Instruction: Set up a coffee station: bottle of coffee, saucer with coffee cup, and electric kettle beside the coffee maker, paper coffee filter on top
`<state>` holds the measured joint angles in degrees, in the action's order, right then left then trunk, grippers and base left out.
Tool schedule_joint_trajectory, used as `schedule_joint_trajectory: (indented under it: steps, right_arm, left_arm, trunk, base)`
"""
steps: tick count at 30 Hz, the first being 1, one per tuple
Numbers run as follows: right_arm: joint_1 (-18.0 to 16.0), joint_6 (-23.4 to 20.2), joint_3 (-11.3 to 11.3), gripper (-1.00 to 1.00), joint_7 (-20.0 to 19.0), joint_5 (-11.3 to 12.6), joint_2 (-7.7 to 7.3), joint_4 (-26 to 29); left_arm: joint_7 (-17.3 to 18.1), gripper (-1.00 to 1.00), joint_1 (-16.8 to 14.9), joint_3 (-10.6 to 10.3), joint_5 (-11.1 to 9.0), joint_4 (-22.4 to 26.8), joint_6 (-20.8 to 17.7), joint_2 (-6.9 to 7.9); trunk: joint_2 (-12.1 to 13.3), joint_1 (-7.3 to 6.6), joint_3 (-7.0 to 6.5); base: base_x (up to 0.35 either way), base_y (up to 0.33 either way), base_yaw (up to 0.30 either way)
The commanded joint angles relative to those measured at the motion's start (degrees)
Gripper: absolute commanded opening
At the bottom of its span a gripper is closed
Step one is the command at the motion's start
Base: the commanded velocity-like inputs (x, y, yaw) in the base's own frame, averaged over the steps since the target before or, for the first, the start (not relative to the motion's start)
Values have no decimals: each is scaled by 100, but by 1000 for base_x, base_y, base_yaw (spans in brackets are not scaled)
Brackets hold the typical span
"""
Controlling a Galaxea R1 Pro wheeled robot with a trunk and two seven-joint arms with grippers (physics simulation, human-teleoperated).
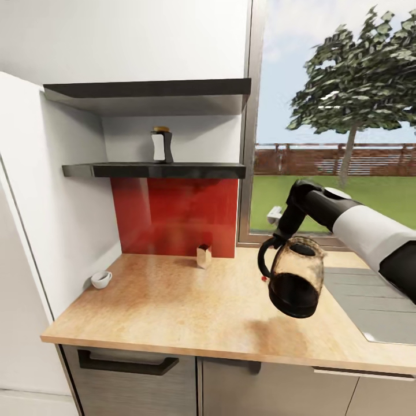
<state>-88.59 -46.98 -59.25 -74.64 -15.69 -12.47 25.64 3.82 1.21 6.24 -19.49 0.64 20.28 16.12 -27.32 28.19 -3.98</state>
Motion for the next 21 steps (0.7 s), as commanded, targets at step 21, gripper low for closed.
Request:
schedule_joint_trajectory:
  steps: [21]
  right_arm:
    - [0,-51,-8,-100,147,-920,-93,174]
  left_arm:
    - [40,100,2,36,-20,7,20,-59]
  trunk:
    - [-2,2,1]
  base:
    - [0,-134,0]
